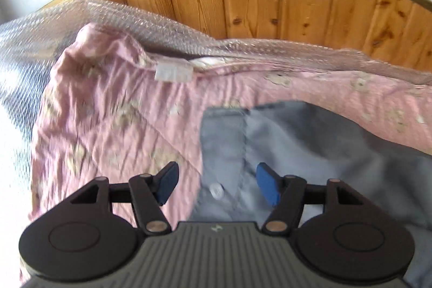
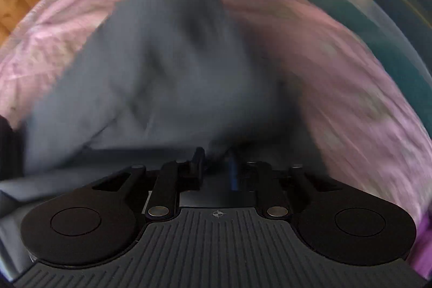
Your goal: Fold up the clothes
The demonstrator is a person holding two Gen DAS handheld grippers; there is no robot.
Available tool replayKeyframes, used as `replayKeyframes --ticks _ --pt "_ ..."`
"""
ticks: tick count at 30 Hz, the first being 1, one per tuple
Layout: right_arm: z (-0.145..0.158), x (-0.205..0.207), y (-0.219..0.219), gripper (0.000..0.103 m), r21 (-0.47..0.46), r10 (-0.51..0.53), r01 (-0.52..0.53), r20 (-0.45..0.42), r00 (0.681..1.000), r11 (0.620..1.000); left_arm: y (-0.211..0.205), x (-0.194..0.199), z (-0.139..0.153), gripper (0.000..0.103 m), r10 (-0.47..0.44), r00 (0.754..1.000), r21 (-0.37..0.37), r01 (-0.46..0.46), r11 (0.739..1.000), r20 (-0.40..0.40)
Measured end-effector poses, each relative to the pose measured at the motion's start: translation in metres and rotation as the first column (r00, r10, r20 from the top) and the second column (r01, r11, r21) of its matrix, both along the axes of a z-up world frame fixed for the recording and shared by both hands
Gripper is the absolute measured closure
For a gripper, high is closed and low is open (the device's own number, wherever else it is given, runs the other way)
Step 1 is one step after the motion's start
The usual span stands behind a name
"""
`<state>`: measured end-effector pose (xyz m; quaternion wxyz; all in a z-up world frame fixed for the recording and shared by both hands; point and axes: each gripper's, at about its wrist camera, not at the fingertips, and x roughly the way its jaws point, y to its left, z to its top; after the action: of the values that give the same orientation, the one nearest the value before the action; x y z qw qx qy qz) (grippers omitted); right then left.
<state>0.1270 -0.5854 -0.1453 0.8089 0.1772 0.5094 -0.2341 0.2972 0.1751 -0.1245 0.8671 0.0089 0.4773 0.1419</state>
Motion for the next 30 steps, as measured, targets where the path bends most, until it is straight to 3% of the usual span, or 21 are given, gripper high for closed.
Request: replayKeyframes --ticks 1,2,4,6,10,13,14,15,16,17,18,19,20,23,25,27,30 --pt "0.008 -0.011 -0.004 0.057 -0.024 -0.033 0.034 0.031 0.999 0.999 0.004 0.013 -0.006 0.030 -0.023 1.000 -0.014 0.023 1.000 -0.012" --pt "0.016 -0.017 -0.008 0.049 -0.044 -0.054 0.057 0.063 0.997 0.997 0.008 0.024 -0.013 0.029 -0.040 0.999 -0.027 0.039 0.999 -0.023" --pt "0.031 -0.009 -0.014 0.024 -0.069 -0.051 0.060 0.133 0.990 0.996 0.014 0.044 -0.022 0.028 -0.044 0.999 -0.035 0.043 0.998 -0.029" --pt "0.038 0.011 -0.023 0.012 -0.095 -0.016 0.034 0.177 0.984 0.995 0.018 0.057 -0.029 0.026 -0.065 0.997 -0.096 0.060 0.994 -0.042" --pt "0.014 0.081 -0.045 0.007 -0.063 0.082 -0.071 0.175 0.981 0.995 0.012 0.074 -0.044 0.012 -0.101 0.992 -0.141 0.089 0.986 -0.082" --pt "-0.017 0.132 -0.057 0.008 -0.009 0.124 -0.124 0.119 0.985 0.992 0.004 0.080 -0.055 0.011 -0.126 0.986 -0.156 0.109 0.982 -0.110" --pt "-0.025 0.143 -0.055 0.010 0.002 0.138 -0.139 0.104 0.985 0.990 0.001 0.080 -0.056 0.011 -0.134 0.985 -0.166 0.115 0.979 -0.107" --pt "-0.032 0.153 -0.050 0.022 0.010 0.162 -0.164 0.091 0.983 0.986 -0.002 0.080 -0.058 0.011 -0.141 0.984 -0.176 0.121 0.977 -0.105" --pt "-0.039 0.162 -0.045 0.041 0.017 0.186 -0.188 0.079 0.979 0.982 -0.004 0.081 -0.059 0.013 -0.148 0.984 -0.186 0.127 0.974 -0.102" --pt "-0.046 0.172 -0.040 0.056 0.025 0.210 -0.212 0.066 0.975 0.977 -0.007 0.081 -0.061 0.029 -0.155 0.983 -0.196 0.133 0.972 -0.100" --pt "-0.050 0.180 -0.034 0.094 0.030 0.235 -0.236 0.055 0.971 0.971 -0.010 0.081 -0.062 0.044 -0.167 0.981 -0.208 0.144 0.967 -0.097" --pt "-0.047 0.184 -0.026 0.103 0.020 0.261 -0.262 0.051 0.964 0.965 -0.013 0.081 -0.063 0.080 -0.179 0.980 -0.216 0.155 0.964 -0.092" --pt "-0.042 0.187 -0.019 0.103 -0.005 0.288 -0.289 0.054 0.956 0.957 -0.015 0.081 -0.063 0.093 -0.186 0.979 -0.214 0.165 0.963 -0.085" --pt "-0.005 0.192 -0.007 0.103 -0.081 0.338 -0.331 0.119 0.933 0.940 -0.015 0.072 -0.041 0.097 -0.169 0.986 -0.190 0.168 0.967 0.009" --pt "0.039 0.195 -0.008 0.103 -0.131 0.343 -0.321 0.217 0.914 0.938 0.001 0.061 -0.008 0.097 -0.088 0.989 -0.209 0.112 0.972 0.120" --pt "0.087 0.197 -0.013 0.103 -0.185 0.333 -0.285 0.327 0.884 0.940 0.028 0.038 0.032 0.097 0.027 0.966 -0.270 0.045 0.962 0.258" --pt "0.140 0.207 -0.029 0.103 -0.226 0.278 -0.194 0.443 0.852 0.955 0.063 0.008 0.075 0.097 0.165 0.915 -0.317 -0.043 0.947 0.368"
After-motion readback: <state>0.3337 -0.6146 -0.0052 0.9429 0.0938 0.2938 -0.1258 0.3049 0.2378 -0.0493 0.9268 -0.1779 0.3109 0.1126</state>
